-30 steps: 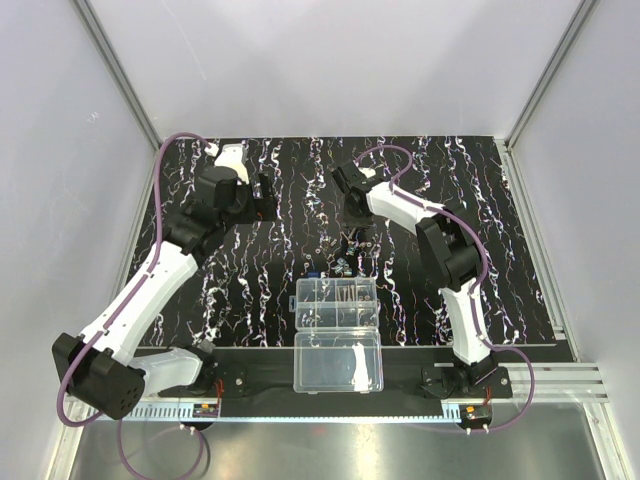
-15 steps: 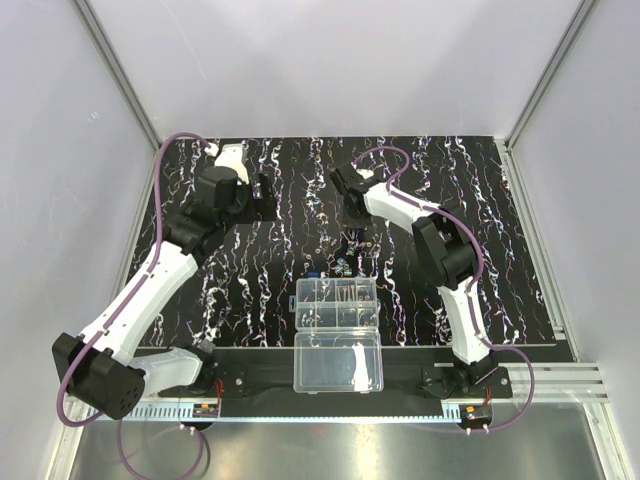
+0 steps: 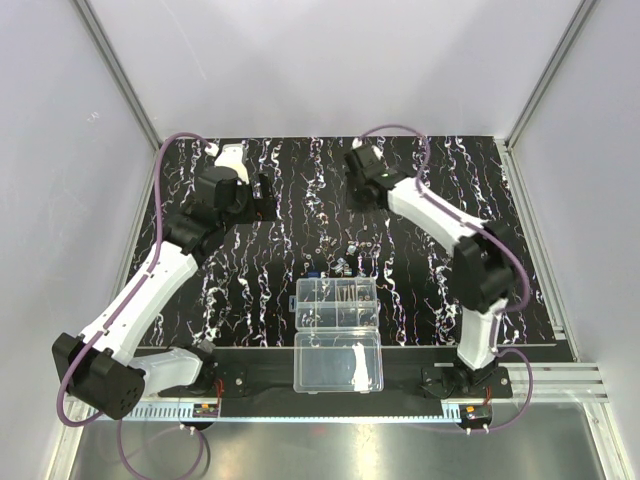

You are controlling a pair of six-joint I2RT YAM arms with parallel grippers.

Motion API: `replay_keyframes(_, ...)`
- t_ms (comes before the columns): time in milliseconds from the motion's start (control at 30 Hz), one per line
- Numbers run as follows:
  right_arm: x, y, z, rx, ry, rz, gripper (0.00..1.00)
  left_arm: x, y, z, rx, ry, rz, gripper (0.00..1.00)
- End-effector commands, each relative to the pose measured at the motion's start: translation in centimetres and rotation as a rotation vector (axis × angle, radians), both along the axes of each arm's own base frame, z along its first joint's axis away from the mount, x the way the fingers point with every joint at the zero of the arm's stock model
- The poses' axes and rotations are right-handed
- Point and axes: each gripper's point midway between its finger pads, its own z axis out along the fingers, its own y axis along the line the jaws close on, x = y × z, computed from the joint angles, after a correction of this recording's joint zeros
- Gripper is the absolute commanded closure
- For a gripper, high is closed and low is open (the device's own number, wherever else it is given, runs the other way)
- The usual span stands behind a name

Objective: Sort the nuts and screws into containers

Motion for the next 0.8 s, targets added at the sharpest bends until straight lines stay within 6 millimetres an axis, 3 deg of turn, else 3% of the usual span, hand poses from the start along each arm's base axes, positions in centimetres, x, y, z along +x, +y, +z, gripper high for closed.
replay_keyframes(0, -2.1, 1.3, 6.1, 0.114, -0.083, 0.113, 1.0, 0.2, -0.2, 3.2, -0.028, -0.088, -0.006, 0.01)
replay_keyframes(33, -3.2, 1.6, 6.2, 0.143, -0.057, 0.135, 1.0, 0.3, -0.3, 3.1, -0.028, -0.085, -0.007, 0.01)
replay_keyframes(67, -4.5, 1.1, 4.8, 0.134, -0.021, 0.138, 1.0, 0.2, -0.3, 3.1, -0.029, -0.085, -0.009, 0.01)
replay_keyframes(100, -5.9, 1.5, 5.6, 0.174, -0.018, 0.159, 1.0, 0.3, -0.4, 3.0, -0.029, -0.082, -0.01, 0.01)
replay_keyframes(133, -7.8, 1.8, 4.1, 0.17, 0.027, 0.184, 1.0, 0.3, -0.5, 3.0, -0.032, -0.081, -0.012, 0.01)
replay_keyframes(200, -9.8, 2.1, 4.4, 0.182, 0.033, 0.199, 1.0, 0.3, -0.5, 2.9, -0.033, -0.077, -0.013, 0.01)
replay_keyframes(233, -11.5, 2.5, 3.5, 0.173, 0.061, 0.223, 1.0, 0.3, -0.6, 2.8, -0.032, -0.074, -0.014, 0.01)
replay_keyframes(300, -13.3, 3.2, 4.0, 0.193, 0.051, 0.256, 1.0, 0.3, -0.6, 2.9, -0.036, -0.074, -0.018, 0.01)
replay_keyframes(367, -15.2, 3.6, 3.2, 0.197, 0.071, 0.27, 1.0, 0.3, -0.7, 2.8, -0.037, -0.072, -0.022, 0.01)
replay_keyframes(633, -18.9, 2.7, 0.3, 0.196, 0.142, 0.273, 1.0, 0.1, -1.2, 2.8, -0.057, -0.066, -0.04, 0.01)
replay_keyframes(767, -19.0, 3.2, -0.7, 0.198, 0.141, 0.28, 1.0, 0.1, -1.3, 2.9, -0.059, -0.067, -0.041, 0.01)
